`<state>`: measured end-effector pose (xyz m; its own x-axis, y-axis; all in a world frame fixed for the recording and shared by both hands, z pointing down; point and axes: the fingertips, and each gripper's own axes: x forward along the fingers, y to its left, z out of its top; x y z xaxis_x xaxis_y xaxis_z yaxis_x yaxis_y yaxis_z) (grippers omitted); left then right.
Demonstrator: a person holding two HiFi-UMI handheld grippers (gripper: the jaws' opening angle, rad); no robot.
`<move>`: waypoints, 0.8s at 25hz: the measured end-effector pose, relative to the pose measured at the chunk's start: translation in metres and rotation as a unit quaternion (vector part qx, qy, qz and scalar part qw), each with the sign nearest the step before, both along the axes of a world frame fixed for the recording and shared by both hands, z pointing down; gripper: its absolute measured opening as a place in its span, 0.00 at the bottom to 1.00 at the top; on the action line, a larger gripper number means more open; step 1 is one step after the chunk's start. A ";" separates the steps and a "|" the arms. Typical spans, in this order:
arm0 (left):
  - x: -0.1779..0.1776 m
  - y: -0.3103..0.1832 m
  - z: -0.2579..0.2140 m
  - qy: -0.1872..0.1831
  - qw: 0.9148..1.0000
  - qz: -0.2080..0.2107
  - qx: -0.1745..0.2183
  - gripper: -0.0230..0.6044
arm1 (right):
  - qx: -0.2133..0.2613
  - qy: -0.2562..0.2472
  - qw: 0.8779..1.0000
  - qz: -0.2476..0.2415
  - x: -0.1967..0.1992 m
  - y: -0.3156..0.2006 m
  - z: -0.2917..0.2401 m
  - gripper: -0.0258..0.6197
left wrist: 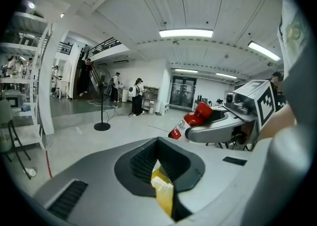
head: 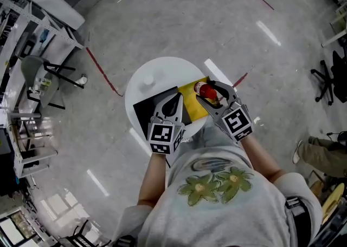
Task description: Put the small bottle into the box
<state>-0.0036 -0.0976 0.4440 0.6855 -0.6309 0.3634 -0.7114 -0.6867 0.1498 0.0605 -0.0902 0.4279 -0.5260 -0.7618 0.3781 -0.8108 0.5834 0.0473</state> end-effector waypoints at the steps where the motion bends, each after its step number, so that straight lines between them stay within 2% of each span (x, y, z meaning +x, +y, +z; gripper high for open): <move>1: 0.000 -0.003 0.002 -0.002 1.000 -0.003 -0.003 0.04 | -0.004 0.000 1.000 -0.004 0.000 -0.004 0.003 0.39; 20: -0.004 -0.016 0.023 -0.017 0.999 -0.037 -0.032 0.04 | -0.049 0.018 0.996 -0.068 -0.006 -0.026 0.050 0.39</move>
<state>-0.0074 -0.1134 0.4670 0.6237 -0.6545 0.4274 -0.7658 -0.6213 0.1661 0.0543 -0.1163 0.4780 -0.6065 -0.6424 0.4685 -0.7227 0.6911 0.0121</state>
